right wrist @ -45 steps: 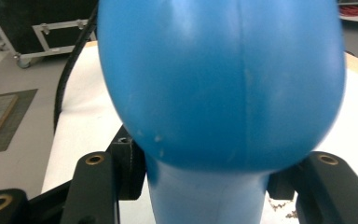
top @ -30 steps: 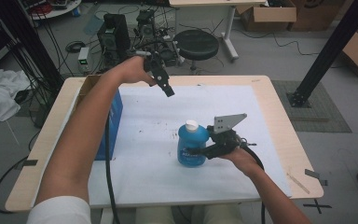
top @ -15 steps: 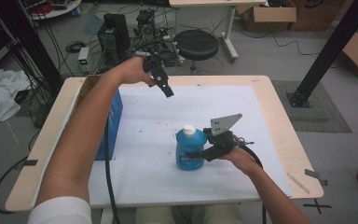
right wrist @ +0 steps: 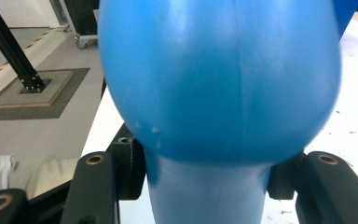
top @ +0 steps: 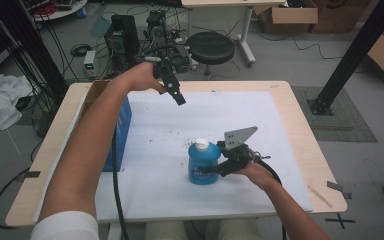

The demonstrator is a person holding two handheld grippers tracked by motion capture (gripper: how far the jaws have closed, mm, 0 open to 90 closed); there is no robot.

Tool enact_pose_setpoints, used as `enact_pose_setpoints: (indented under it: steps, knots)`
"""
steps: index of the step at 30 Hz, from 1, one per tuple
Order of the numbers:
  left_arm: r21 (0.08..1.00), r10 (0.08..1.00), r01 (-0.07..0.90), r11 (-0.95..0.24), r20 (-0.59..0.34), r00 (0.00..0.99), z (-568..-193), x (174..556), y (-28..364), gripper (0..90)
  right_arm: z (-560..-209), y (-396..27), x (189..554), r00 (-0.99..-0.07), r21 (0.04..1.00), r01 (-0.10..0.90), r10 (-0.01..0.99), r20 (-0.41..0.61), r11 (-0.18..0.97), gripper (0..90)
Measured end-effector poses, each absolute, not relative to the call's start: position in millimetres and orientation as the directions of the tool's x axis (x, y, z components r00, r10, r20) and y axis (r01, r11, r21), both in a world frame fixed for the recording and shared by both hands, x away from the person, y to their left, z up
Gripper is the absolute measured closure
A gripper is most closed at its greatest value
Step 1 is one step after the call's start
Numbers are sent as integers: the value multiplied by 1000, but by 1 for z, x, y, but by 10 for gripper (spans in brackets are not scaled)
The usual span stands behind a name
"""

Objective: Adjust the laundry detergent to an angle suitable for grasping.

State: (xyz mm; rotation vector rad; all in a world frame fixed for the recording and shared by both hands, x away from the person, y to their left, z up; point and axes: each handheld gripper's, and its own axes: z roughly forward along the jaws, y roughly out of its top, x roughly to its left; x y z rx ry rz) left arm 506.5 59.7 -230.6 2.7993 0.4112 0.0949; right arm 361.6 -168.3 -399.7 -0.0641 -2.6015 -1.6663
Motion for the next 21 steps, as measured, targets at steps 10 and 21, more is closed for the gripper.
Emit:
enact_pose_setpoints:
  steps: [10, 21]
  knots:
    - [315, 292, 271, -909, 20, 956, -233, 506, 59, 220, -400, -170, 361, -998, 903, 54, 3, 59, 425, 433]
    - [314, 289, 269, -911, 19, 957, -232, 505, 58, 220, -401, -172, 360, -998, 902, 64, 11, 66, 426, 424]
